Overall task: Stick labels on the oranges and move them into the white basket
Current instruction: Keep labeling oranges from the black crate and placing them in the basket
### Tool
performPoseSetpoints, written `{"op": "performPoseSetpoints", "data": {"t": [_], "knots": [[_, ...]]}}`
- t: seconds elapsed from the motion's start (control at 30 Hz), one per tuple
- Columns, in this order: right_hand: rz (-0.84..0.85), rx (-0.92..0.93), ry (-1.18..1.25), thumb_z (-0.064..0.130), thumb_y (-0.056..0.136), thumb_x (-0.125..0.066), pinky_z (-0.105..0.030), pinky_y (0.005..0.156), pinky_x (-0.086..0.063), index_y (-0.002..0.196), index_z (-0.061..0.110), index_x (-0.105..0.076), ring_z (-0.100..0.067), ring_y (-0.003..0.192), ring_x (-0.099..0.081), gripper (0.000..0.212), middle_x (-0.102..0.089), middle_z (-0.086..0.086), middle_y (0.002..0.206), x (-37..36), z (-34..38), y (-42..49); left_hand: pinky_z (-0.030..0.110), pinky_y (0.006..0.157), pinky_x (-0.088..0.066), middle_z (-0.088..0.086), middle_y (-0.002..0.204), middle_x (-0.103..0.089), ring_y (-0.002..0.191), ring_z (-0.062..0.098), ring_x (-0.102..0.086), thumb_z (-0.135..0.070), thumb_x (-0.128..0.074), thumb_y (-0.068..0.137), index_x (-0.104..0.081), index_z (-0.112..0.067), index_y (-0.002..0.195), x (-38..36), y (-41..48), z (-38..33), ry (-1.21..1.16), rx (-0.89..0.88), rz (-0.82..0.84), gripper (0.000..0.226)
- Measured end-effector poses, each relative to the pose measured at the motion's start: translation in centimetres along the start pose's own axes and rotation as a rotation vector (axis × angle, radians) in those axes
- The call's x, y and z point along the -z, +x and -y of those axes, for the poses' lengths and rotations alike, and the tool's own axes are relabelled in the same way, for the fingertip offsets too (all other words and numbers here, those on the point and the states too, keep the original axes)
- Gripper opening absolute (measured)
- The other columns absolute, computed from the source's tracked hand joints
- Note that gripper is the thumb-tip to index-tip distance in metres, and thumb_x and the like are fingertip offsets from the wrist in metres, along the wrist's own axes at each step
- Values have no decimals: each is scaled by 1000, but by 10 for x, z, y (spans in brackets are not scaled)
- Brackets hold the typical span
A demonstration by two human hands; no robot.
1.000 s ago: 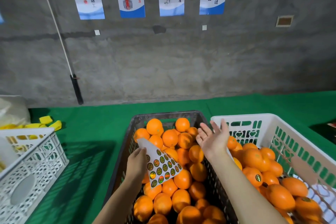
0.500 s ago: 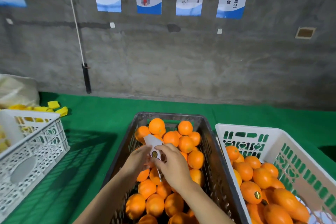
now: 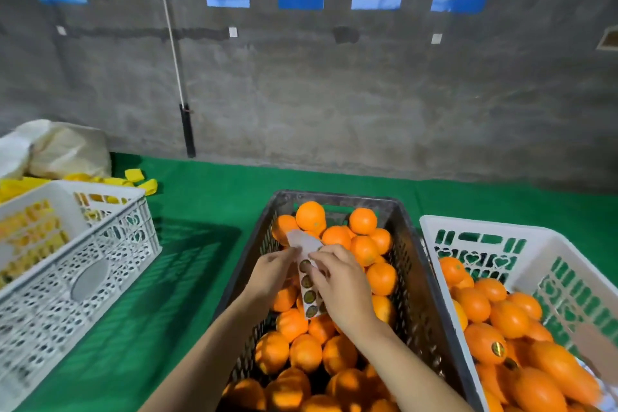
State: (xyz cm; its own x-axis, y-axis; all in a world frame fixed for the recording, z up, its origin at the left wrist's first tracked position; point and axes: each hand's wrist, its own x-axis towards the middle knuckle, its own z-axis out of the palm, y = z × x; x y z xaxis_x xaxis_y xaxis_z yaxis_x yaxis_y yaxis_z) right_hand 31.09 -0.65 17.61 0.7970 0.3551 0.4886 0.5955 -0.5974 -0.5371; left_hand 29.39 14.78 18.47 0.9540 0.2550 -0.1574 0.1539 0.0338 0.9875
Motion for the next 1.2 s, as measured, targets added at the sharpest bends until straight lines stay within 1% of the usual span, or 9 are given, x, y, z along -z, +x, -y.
{"op": "performPoseSetpoints", "data": {"t": [0.07, 0.2, 0.33, 0.4, 0.5, 0.6, 0.9, 1.07, 1.2], "knots": [[-75, 42, -39, 33, 99, -59, -32, 88, -48, 118, 19, -70, -15, 106, -54, 26, -59, 7, 110, 5, 6, -2, 29, 61, -44, 1, 59, -60, 57, 17, -56, -27, -61, 98, -62, -19, 54, -1, 0, 1, -5, -12, 29, 45], [-116, 9, -78, 40, 98, -59, -30, 87, -49, 120, 19, -70, -15, 105, -57, 32, -63, 6, 112, 10, 2, -11, 49, 85, -54, 23, 89, -73, 85, 34, -70, -25, -67, 92, -71, -4, 73, -8, 3, -4, -19, 12, 77, 29], [-40, -7, -56, 36, 98, -62, -34, 84, -51, 126, 18, -69, -17, 106, -60, 34, -63, 5, 115, 14, -7, -20, 35, 66, -46, 13, 67, -63, 66, 23, -59, -29, -64, 96, -59, -14, 63, -9, 7, 3, 95, -53, 70, 36], [-45, 27, -81, 32, 98, -62, -32, 83, -52, 121, 18, -72, -16, 104, -62, 28, -65, 6, 114, 12, -6, -25, 29, 54, -32, 0, 50, -46, 51, 13, -42, -31, -60, 98, -42, -22, 46, -8, 4, 10, 209, -170, 84, 56], [-73, 32, -34, 28, 97, -64, -24, 82, -50, 116, 17, -73, -12, 103, -62, 24, -66, 7, 112, 6, -1, -28, 25, 48, -19, -5, 45, -29, 48, 11, -28, -35, -55, 100, -30, -21, 47, -8, -1, 10, 367, -374, 91, 61], [-129, -28, 35, 30, 95, -68, -25, 84, -51, 119, 16, -72, -9, 103, -61, 28, -63, 8, 111, 4, 2, -26, 28, 48, -21, -2, 46, -33, 47, 12, -31, -36, -54, 101, -32, -20, 47, -9, 0, 8, 378, -428, 86, 60], [-239, 150, -165, 19, 87, -77, -30, 71, -59, 102, 16, -79, -13, 88, -72, 16, -76, 3, 99, 6, 1, -25, 35, 57, -27, -3, 52, -38, 53, 12, -38, -45, -61, 91, -39, -22, 48, 1, 1, 5, 300, -351, 215, 54], [-229, 192, -218, 20, 91, -72, -28, 66, -56, 98, 19, -75, -10, 87, -68, 8, -73, 8, 99, 5, -2, -28, 36, 56, -21, -1, 51, -29, 52, 17, -29, -29, -55, 100, -30, -21, 54, -1, -1, 3, 401, -385, 140, 53], [-176, -103, -33, 28, 103, -55, -25, 78, -47, 101, 20, -68, -9, 96, -56, 15, -59, 7, 109, 4, -10, -23, 34, 48, -18, 1, 53, -36, 49, 18, -36, -30, -46, 103, -31, -18, 61, 9, -6, -3, 616, -468, -162, 46]]}}
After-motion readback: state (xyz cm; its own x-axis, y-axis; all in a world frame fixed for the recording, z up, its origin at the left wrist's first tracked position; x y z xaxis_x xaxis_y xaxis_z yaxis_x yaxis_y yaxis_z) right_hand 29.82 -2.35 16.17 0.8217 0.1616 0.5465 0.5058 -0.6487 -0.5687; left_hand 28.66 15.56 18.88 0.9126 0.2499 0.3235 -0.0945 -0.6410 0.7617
